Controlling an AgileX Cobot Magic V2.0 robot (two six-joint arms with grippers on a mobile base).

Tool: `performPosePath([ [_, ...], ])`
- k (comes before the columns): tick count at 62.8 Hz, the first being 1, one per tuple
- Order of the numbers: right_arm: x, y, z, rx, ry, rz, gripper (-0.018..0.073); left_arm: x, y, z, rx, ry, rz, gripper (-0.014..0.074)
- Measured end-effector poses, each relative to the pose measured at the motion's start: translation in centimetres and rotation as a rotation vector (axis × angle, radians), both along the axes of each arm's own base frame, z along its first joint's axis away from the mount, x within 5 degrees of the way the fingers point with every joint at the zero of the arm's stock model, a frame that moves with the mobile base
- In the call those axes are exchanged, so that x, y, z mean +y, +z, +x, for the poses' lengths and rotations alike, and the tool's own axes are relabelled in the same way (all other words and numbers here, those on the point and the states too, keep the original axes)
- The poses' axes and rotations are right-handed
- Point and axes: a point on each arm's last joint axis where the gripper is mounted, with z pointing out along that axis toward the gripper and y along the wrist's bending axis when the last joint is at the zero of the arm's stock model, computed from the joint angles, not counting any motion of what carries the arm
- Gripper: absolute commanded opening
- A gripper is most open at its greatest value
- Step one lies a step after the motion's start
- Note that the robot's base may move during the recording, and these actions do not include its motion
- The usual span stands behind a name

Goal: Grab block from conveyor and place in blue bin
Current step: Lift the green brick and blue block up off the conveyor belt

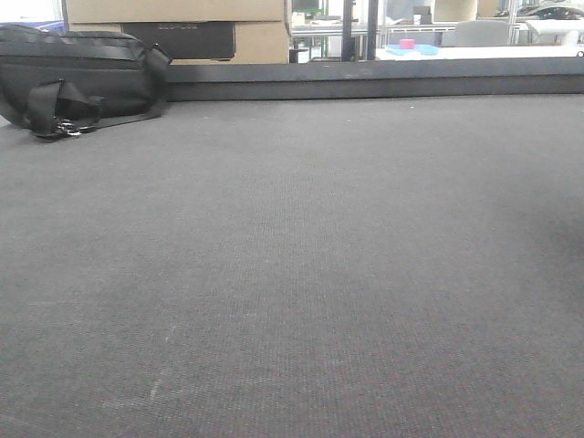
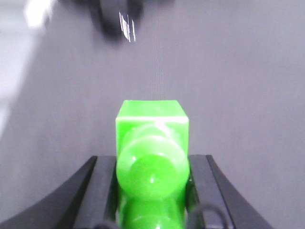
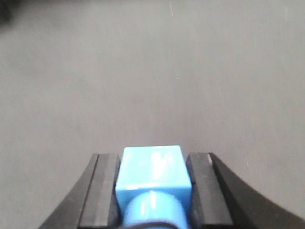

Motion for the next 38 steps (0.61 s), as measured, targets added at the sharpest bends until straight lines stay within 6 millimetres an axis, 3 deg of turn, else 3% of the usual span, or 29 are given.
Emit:
performPosePath([
  [18,-0.8,-4.7,-3.4,-0.177,0.012,-0.043,-0.0162,-0.9,-2.4,-6.0,-0.246,0.036,-0.042,-0.0111],
  [26,-1.1,-4.9,-5.2,-0.298,0.010,-0.027,-0.0162,-1.3,-3.4,-8.5,-0.291,0.035,-0.042,-0.0111],
  [38,-1.4,-3.2,-7.1,-0.483,0.005,0.004,-0.0162,-1.8,-2.4,-11.9,-0.429,0.029,-0.024,-0.0111],
])
